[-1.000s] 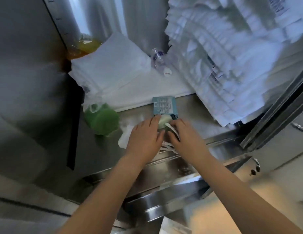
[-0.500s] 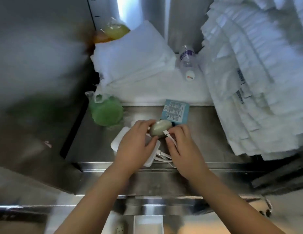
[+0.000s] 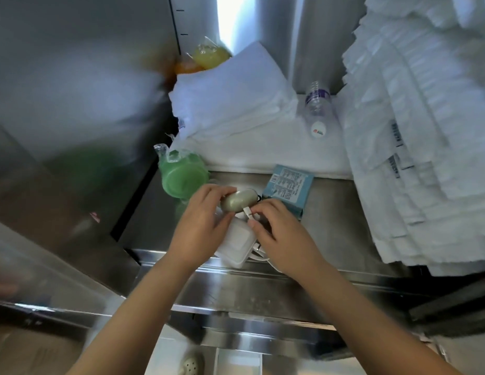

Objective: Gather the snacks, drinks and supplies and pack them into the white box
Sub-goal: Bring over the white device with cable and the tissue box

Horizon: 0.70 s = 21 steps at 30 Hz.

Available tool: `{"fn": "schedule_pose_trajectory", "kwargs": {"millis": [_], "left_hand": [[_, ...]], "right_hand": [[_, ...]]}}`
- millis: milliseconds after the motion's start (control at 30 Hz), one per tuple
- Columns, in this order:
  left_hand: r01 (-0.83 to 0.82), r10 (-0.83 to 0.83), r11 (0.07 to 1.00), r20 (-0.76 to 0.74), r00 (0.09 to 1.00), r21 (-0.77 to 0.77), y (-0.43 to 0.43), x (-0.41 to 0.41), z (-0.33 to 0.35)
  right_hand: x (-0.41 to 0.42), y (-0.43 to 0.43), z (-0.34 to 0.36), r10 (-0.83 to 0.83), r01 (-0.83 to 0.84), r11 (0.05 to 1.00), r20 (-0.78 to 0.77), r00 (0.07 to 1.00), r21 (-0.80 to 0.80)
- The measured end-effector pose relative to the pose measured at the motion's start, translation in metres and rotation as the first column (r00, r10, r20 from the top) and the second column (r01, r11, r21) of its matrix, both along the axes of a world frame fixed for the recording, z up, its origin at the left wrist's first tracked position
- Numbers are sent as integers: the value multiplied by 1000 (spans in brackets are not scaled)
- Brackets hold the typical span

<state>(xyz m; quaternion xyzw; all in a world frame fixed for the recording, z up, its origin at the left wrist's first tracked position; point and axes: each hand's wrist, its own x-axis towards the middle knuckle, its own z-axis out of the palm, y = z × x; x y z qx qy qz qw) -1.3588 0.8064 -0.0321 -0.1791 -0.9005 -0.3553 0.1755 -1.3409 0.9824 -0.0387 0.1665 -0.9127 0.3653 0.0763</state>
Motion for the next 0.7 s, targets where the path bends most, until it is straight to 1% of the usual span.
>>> {"fn": "schedule_pose_trajectory", "kwargs": {"millis": [100,167,233,300,367,433,533,700], "left_hand": [[31,-31,1000,13,999,-4,0,-3,-1],[53,-53,999,24,998,2,1,-6,-2],[68,-68,998,33,997,4,3,-8,-3],[67,-67,998,42,997,5,3,-9,-4],[58,-59,998,50,997,13,2,-10,-5],[51,-52,999,54,997,18,2,-9,-6],[55,-56,998,56,997,25,2,-10,-7],[39,-42,998,66,997,42,2,-9,-8]], "right_hand": [[-1,7,5,-34,34,999,-40,999,7],[-6,18,11,-105,104,995,-123,987,-12],[-17,31,16,-175,184,983,-180,968,30],[-27,40,18,-185,208,964,-139,973,168],[-31,44,14,-163,178,938,-76,984,299],[-30,46,8,-151,168,916,-75,986,365],[-28,46,4,-149,168,914,-79,986,371],[-19,58,5,-154,152,925,-22,988,349]]}}
